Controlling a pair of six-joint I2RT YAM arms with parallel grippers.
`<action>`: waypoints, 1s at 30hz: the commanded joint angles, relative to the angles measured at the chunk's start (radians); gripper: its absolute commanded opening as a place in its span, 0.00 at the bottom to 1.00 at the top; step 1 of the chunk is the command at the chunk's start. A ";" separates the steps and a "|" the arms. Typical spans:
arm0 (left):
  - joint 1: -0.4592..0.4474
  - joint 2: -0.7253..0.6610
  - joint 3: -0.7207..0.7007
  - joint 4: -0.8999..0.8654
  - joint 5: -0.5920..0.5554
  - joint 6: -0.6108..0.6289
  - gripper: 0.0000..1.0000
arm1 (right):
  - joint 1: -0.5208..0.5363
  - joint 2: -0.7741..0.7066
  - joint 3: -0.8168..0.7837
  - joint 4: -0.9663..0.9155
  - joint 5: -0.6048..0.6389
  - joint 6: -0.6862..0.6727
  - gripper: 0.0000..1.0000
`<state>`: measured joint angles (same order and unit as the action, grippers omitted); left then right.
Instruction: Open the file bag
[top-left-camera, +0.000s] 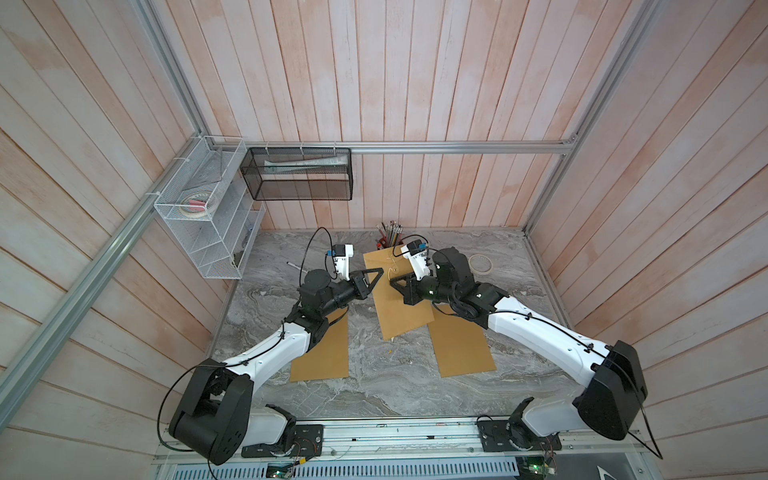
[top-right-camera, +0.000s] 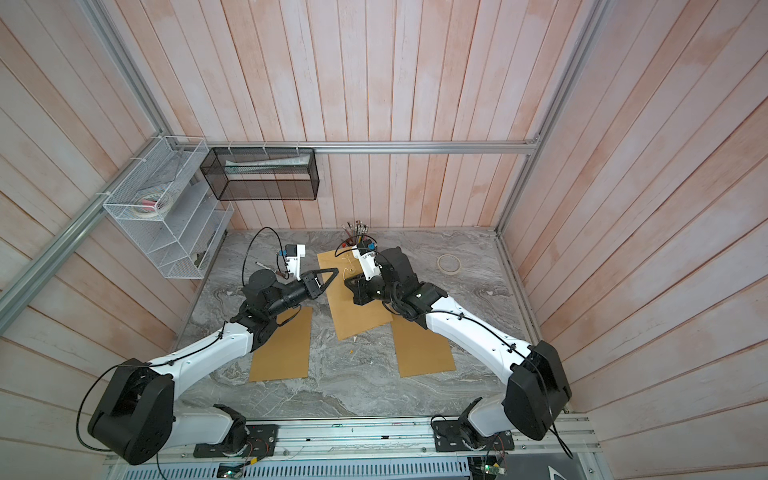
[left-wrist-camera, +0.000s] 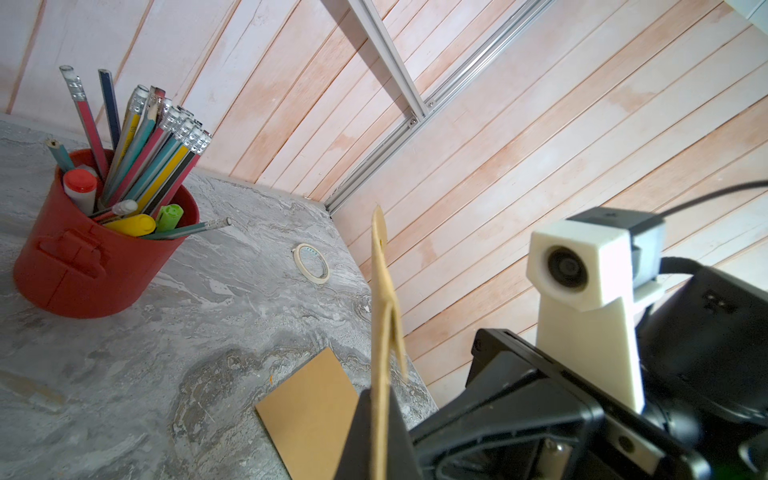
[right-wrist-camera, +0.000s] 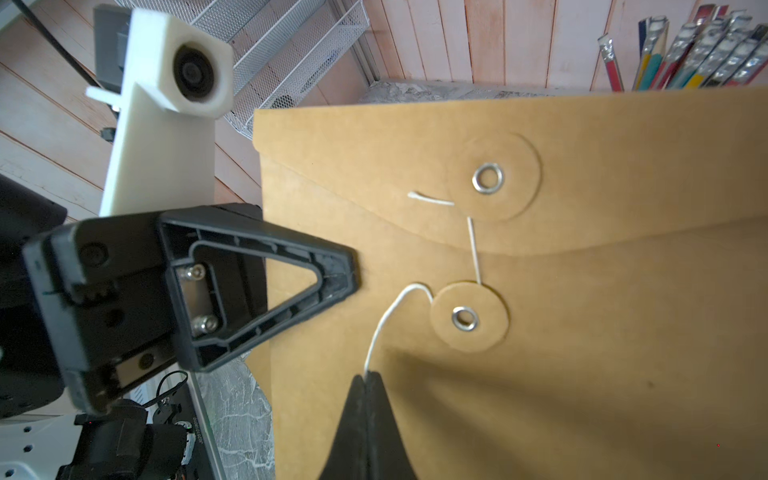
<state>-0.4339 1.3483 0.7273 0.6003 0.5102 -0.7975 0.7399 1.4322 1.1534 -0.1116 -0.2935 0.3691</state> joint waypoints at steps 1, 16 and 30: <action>0.003 -0.005 0.002 0.043 -0.024 -0.006 0.00 | 0.009 -0.025 -0.024 0.025 -0.014 0.019 0.00; 0.011 -0.023 0.003 0.041 -0.033 -0.005 0.00 | 0.006 -0.069 -0.078 -0.002 0.041 0.030 0.00; 0.017 -0.052 -0.006 0.026 -0.026 0.004 0.00 | -0.029 -0.094 -0.093 -0.046 0.088 0.027 0.00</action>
<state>-0.4236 1.3197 0.7273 0.6159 0.4892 -0.7975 0.7269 1.3685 1.0744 -0.1326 -0.2321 0.3931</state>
